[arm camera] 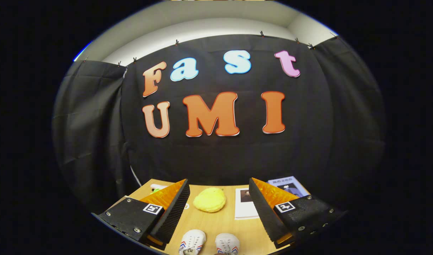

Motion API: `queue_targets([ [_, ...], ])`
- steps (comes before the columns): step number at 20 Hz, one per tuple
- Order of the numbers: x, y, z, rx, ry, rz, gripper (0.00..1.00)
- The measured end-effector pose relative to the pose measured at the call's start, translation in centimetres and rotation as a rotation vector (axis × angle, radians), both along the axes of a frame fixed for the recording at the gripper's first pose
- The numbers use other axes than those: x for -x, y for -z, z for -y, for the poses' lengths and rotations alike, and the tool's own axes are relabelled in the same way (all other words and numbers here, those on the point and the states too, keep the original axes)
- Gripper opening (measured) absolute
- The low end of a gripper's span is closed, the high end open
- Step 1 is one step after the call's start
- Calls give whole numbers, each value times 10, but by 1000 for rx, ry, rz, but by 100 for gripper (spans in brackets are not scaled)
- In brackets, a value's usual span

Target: Open the storage box then place both shoes into the box .Put the left shoe in first, then the right shoe, with the right side of both shoes facing outward in a uniform manner.

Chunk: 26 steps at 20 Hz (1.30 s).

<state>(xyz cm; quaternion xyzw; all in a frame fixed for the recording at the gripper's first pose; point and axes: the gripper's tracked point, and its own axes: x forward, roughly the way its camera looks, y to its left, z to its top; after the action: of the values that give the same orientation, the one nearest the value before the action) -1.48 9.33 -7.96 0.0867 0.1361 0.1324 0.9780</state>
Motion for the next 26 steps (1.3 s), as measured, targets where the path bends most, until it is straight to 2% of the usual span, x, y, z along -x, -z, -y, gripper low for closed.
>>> queue_targets([
  [4, 8, 44, -51, -80, -131, -140, 98],
  [7, 26, 81, -102, -151, -255, -282, 98],
  [10, 42, 113, -143, -199, -343, -399, 99],
  [14, 64, 148, -192, -306, -425, -537, 98],
  [21, 95, 205, -247, -323, -579, -708, 99],
  [23, 101, 224, -258, -324, -585, -750, 99],
  [26, 107, 236, -272, -406, -586, -801, 98],
])
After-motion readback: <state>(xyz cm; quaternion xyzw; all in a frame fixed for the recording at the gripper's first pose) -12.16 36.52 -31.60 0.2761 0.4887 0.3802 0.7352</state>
